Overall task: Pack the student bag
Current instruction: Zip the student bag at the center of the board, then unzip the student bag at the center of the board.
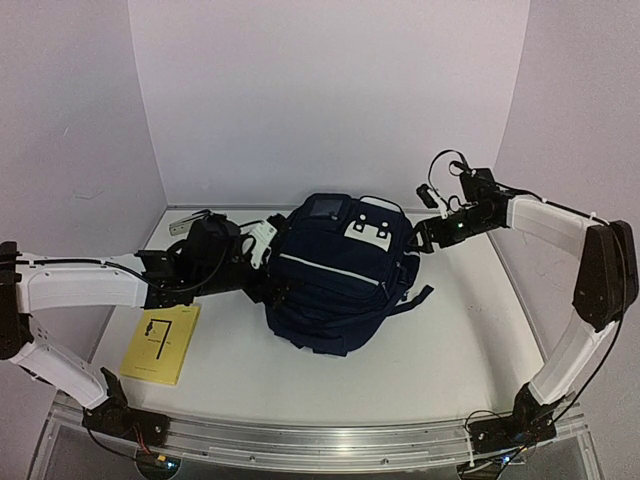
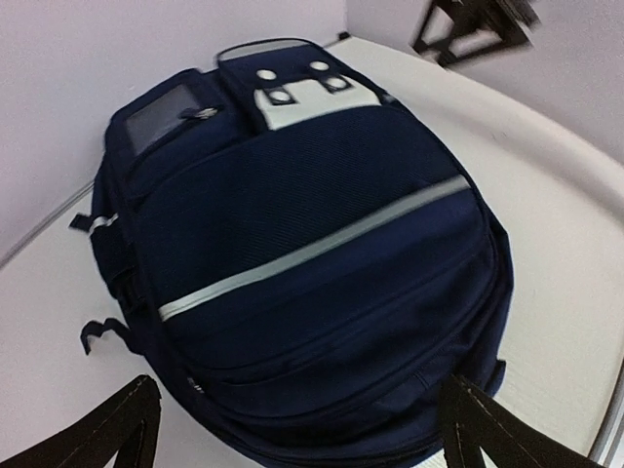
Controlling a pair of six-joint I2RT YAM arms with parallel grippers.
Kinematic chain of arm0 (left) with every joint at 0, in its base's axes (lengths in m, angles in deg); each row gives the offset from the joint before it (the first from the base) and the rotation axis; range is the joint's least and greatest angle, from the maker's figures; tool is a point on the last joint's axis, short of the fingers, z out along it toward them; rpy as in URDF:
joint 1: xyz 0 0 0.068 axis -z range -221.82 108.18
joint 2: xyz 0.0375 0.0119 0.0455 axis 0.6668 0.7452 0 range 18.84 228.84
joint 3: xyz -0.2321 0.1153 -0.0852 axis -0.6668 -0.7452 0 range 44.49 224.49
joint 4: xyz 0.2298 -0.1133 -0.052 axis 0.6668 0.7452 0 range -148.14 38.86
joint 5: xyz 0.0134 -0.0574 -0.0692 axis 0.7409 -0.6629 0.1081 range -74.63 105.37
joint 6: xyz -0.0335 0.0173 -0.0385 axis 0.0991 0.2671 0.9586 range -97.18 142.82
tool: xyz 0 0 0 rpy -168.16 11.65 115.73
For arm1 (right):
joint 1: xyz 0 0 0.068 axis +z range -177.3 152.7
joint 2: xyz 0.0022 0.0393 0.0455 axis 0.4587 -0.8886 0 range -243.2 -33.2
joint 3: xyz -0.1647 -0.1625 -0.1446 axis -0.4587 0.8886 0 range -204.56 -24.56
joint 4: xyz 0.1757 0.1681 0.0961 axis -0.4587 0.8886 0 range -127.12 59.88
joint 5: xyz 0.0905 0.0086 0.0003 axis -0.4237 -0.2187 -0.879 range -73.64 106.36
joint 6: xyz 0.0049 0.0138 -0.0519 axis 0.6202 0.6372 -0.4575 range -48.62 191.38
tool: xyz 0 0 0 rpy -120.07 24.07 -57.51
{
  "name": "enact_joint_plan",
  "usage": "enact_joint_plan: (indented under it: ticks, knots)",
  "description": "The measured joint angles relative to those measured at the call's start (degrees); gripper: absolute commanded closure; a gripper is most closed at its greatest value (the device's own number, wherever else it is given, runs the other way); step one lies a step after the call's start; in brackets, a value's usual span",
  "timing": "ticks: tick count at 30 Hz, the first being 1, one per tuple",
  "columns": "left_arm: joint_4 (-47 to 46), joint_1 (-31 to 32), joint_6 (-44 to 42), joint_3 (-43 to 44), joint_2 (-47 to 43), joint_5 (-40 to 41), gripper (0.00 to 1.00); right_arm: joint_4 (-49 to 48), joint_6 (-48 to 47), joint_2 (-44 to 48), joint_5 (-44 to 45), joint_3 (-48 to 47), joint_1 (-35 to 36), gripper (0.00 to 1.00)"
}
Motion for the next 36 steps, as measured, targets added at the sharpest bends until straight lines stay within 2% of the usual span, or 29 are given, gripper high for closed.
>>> enact_joint_plan:
  ticks: [4, 8, 18, 28, 30, 36]
  knots:
    - [0.0, -4.7, 7.9, 0.0, -2.1, -1.1, 0.0, 2.1, -8.3, -1.3, -1.7, 0.0, 0.0, 0.24]
    - [1.3, -5.9, 12.5, 0.3, -2.2, -2.2, 0.0, 2.8, -15.6, -1.4, -2.2, 0.1, 0.5, 0.4]
    - [2.5, -6.4, 14.2, 1.0, -1.0, -9.3, 0.0, 2.8, -27.4, -7.2, -1.7, 0.2, 1.3, 0.43]
    - [3.0, -6.5, 14.2, 1.2, 0.6, -11.4, 0.0, 1.9, -31.0, -10.5, 1.4, 0.2, 2.7, 0.45]
    - [3.0, -6.5, 14.3, 1.2, 1.1, -11.8, 0.0, 1.6, -31.2, -10.8, 1.9, 0.2, 3.1, 0.49]
    - [3.5, -6.5, 14.2, 1.7, 2.9, -12.0, 0.0, 0.8, -31.4, -11.0, 2.3, 0.2, 3.7, 0.72]
